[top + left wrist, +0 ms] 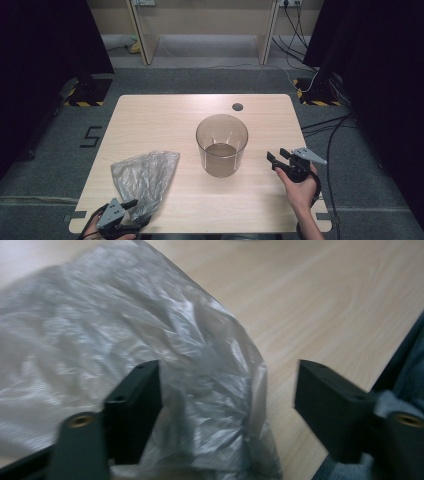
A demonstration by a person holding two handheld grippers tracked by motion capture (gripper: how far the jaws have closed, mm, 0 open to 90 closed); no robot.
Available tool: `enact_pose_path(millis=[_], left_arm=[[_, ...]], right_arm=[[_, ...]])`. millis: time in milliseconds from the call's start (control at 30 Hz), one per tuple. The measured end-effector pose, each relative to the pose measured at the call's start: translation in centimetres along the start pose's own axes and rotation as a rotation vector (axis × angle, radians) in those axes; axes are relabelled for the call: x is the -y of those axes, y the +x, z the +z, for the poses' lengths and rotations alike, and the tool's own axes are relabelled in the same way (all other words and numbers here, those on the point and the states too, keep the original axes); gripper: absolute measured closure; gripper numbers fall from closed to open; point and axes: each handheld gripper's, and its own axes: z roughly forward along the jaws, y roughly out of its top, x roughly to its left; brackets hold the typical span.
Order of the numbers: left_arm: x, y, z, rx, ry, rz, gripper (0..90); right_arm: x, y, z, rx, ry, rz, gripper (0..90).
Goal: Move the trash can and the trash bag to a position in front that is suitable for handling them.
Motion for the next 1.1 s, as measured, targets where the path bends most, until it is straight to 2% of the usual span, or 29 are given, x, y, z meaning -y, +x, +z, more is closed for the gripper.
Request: enact_pose_path(millis=[67,133,200,333,433,500,667,700,833,900,967,1100], left_arm=[[-0.4,0.0,0.9,0.006,0.042,0.038,44.7],[-0.8,0.3,1.8,0.014,0.047,0.045,59.1],[-1.4,0.9,2.7,0.014,0.06,0.059,69.6],[-3.0,2.5,4.4,0.015,0.069,0.09,70.4],[-4.1,3.7,5.6,0.039,0.043,0.093,67.0],[-4.5,4.1,6.1,0.045,0.023,0.075,61.4],[-4.5,4.4,6.1,0.045,-0.022,0.042,48.1],[-4.6,4.4,6.0,0.048,-0.041,0.026,42.1],[-4.8,4.0,5.2,0.113,-0.123,-0.059,16.6],[-4.9,4.1,4.8,0.122,-0.155,-0.067,15.3],[-5.3,4.4,4.5,0.112,-0.187,-0.096,15.1],[-5.9,5.3,4.3,0.053,-0.218,-0.145,15.1]], right_arm=[[0.0,0.1,0.0,-0.006,0.001,-0.006,40.7],[0.0,0.2,0.2,-0.013,0.003,-0.005,40.5],[0.2,0.4,0.4,-0.02,0.009,-0.012,40.4],[0.3,0.4,0.6,-0.02,0.013,-0.014,40.3],[0.5,0.2,0.6,-0.016,0.016,-0.009,40.3],[0.6,0.2,0.6,-0.017,0.018,-0.008,40.2],[0.8,-0.2,0.8,-0.013,0.02,-0.003,40.1],[0.8,-0.3,0.8,-0.012,0.023,0.001,40.0],[0.8,-0.4,0.8,-0.018,0.02,0.008,39.5],[0.8,-0.6,0.6,-0.018,0.016,0.011,39.2],[0.8,-0.8,0.4,-0.015,0.012,0.021,39.1],[0.9,-1.1,0.0,-0.009,0.007,0.028,38.8]])
